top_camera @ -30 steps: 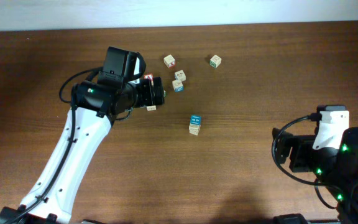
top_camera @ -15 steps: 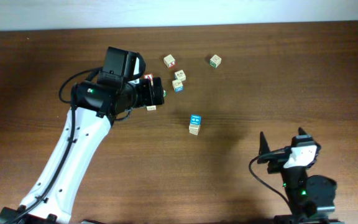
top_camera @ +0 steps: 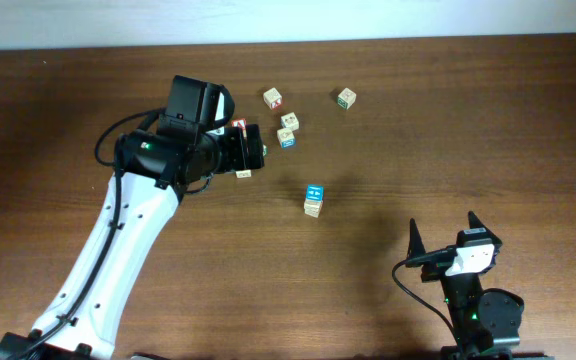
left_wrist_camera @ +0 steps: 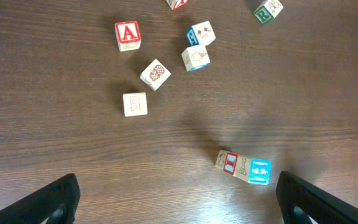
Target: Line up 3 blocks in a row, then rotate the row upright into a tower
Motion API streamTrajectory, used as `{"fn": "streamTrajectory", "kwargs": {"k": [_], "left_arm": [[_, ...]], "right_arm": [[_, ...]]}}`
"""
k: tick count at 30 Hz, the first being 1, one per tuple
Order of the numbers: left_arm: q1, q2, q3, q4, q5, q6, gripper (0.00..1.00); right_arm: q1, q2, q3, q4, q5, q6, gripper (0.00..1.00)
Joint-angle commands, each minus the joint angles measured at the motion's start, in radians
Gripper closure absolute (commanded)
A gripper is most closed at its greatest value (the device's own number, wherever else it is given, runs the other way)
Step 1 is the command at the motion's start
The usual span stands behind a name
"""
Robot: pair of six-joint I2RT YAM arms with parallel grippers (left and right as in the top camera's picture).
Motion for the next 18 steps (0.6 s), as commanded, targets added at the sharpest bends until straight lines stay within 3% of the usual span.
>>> {"fn": "streamTrajectory", "kwargs": {"k": [1,11,16,18], "left_arm": [[0.003,-0.002,0.005,0.001,-0.007,0.012,0.01],[0.003,-0.002,0.005,0.0,-0.014,0.013,0.01],[0.003,-0.014,0.004,0.01,-0.167,0.014,0.01],[0.003,-0.058,-0.006,0.095,-0.19,0.123,0.01]], "right_arm": [[-0.002,-0.01,-0.013,0.003,0.013,-0.002,0.01],[-0.002,-0.01,-0.013,0.003,0.013,-0.002,0.01],[-0.002,-0.01,-0.013,0.003,0.013,-0.002,0.01],[-0.002,-0.01,-0.013,0.003,0.013,-0.002,0.01]]}}
